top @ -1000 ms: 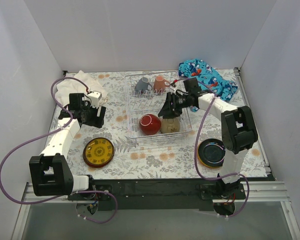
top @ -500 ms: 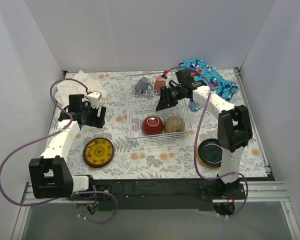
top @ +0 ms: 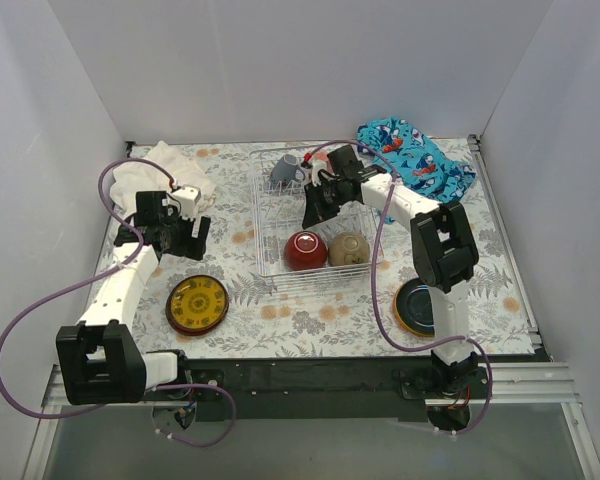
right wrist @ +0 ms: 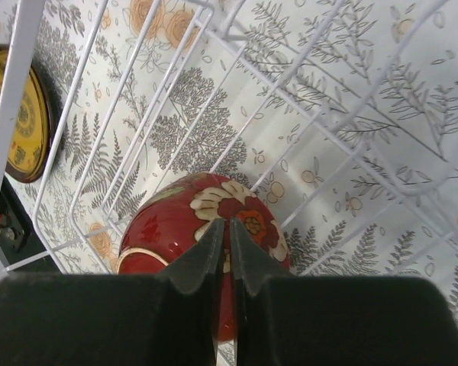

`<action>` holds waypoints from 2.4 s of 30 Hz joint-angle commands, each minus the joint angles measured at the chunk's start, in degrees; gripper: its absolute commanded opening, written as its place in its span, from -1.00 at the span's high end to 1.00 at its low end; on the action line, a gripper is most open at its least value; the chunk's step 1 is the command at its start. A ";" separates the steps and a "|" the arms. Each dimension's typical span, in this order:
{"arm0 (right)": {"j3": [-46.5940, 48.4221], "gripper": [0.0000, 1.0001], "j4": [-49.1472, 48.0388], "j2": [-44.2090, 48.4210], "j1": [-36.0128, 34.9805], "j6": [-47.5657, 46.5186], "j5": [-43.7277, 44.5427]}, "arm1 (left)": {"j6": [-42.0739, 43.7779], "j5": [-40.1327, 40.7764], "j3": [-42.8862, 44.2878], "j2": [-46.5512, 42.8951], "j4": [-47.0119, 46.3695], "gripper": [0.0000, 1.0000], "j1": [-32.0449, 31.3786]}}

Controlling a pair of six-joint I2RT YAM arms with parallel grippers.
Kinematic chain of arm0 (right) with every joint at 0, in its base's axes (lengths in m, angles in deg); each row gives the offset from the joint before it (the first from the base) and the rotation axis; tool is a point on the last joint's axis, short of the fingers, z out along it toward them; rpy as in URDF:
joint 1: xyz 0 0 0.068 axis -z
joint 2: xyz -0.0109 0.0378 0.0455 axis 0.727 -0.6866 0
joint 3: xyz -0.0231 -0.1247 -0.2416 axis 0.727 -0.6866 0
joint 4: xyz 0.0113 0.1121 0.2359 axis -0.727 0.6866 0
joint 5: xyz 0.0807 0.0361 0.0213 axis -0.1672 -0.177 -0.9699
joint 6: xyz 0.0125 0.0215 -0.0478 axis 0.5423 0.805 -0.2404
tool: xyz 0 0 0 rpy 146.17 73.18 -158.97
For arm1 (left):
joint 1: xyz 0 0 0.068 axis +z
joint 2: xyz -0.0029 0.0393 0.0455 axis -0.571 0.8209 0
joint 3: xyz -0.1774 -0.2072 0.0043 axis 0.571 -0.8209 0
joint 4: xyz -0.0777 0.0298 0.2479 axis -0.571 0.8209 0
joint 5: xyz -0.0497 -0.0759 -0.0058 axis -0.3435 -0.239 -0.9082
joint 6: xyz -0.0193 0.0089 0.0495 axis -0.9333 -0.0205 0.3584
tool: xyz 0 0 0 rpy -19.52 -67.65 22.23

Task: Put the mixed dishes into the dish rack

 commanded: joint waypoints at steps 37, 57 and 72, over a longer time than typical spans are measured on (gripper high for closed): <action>-12.28 0.03 1.52 29.23 0.93 -10.16 -3.70 | 39.33 -3.95 3.74 20.27 12.88 -0.15 4.24; -6.84 0.12 -2.17 20.19 0.67 -5.95 -9.76 | 38.02 -12.13 12.72 16.88 22.56 1.00 4.50; 8.00 0.09 -6.92 3.75 -10.83 -0.59 -19.52 | 35.30 -9.67 2.10 6.93 15.90 1.00 4.59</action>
